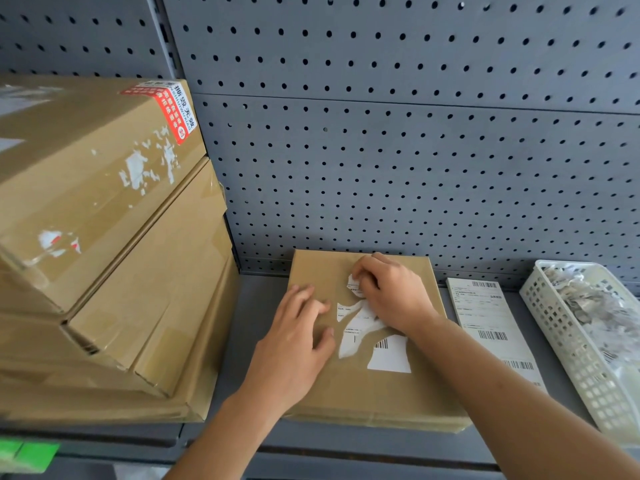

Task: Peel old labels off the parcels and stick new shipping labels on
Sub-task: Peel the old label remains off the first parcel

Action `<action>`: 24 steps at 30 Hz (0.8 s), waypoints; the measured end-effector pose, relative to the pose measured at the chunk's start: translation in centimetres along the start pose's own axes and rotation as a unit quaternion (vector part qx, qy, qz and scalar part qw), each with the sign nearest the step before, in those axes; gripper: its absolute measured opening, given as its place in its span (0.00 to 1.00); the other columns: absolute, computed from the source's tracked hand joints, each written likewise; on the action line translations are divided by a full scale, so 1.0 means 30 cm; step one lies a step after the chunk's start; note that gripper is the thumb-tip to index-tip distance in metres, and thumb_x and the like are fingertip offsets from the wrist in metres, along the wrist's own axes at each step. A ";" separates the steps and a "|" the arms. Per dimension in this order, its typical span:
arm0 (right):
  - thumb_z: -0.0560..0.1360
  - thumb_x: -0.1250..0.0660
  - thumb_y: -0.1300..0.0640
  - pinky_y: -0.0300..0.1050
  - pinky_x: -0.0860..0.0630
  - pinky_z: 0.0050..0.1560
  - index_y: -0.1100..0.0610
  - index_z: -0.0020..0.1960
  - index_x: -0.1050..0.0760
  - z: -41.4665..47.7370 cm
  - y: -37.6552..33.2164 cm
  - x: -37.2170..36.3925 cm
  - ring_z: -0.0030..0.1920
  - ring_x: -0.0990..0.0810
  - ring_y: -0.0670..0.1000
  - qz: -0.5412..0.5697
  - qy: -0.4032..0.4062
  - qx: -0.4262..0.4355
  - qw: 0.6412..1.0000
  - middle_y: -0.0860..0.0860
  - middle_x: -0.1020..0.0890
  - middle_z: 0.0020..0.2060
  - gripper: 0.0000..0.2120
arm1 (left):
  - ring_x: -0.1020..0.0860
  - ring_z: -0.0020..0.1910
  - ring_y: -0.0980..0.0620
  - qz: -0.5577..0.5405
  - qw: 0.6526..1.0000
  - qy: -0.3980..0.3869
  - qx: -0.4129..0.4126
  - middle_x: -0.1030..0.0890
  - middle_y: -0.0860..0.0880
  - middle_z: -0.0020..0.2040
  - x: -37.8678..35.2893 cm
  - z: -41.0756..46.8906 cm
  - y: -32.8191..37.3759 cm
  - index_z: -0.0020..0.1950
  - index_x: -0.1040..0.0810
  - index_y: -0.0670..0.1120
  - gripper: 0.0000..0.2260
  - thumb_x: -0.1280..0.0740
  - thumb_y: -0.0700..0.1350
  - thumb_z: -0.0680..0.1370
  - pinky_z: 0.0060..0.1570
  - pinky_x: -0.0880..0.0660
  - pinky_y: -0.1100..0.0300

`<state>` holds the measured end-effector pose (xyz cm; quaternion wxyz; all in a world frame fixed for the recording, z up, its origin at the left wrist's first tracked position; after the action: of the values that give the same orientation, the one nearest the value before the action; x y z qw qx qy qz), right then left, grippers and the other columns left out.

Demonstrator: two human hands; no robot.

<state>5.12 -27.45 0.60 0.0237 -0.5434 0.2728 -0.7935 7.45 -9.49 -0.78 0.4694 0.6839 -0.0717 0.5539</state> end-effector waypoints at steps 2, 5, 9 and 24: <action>0.77 0.39 0.58 0.46 0.26 0.42 0.45 0.53 0.22 0.001 -0.008 0.000 0.45 0.24 0.45 0.001 0.000 0.009 1.000 0.40 0.21 0.49 0.12 | 0.60 0.76 0.70 -0.001 1.000 0.000 0.002 0.47 0.65 0.78 -0.001 0.000 -0.001 0.70 0.32 0.57 0.15 0.41 0.54 0.83 0.52 0.30 0.58; 0.77 0.39 0.58 0.47 0.24 0.42 0.46 0.49 0.22 0.003 -0.020 -0.001 0.45 0.23 0.46 -0.011 -0.001 0.020 1.000 0.41 0.20 0.48 0.10 | 0.61 0.76 0.70 0.002 1.000 -0.003 0.002 0.48 0.65 0.78 -0.003 0.000 -0.001 0.70 0.32 0.57 0.15 0.41 0.55 0.83 0.52 0.31 0.59; 0.76 0.39 0.60 0.46 0.26 0.37 0.48 0.47 0.24 0.000 -0.003 0.019 0.37 0.26 0.45 0.023 0.021 0.007 1.000 0.42 0.21 0.43 0.08 | 0.61 0.76 0.70 0.001 1.000 -0.004 0.002 0.48 0.65 0.78 -0.001 -0.001 -0.001 0.70 0.32 0.57 0.15 0.42 0.54 0.83 0.52 0.30 0.58; 0.72 0.28 0.60 0.42 0.28 0.25 0.53 0.41 0.18 0.076 -0.129 0.006 0.28 0.23 0.55 -0.168 -0.027 0.204 0.964 0.48 0.21 0.36 0.03 | 0.61 0.76 0.70 0.008 1.000 -0.015 0.013 0.50 0.66 0.79 -0.004 0.000 -0.005 0.72 0.33 0.59 0.17 0.42 0.55 0.84 0.58 0.28 0.55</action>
<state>8.03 -25.15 3.12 0.0076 -0.5861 0.0086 -0.8102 7.50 -9.48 -0.97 0.4552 0.6974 -0.0771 0.5482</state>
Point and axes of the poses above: each hand's wrist, its own z-axis towards the middle knuckle, its own x-axis out of the back of the hand, y = z × x, the point moved 10 cm from there along z, towards the middle knuckle
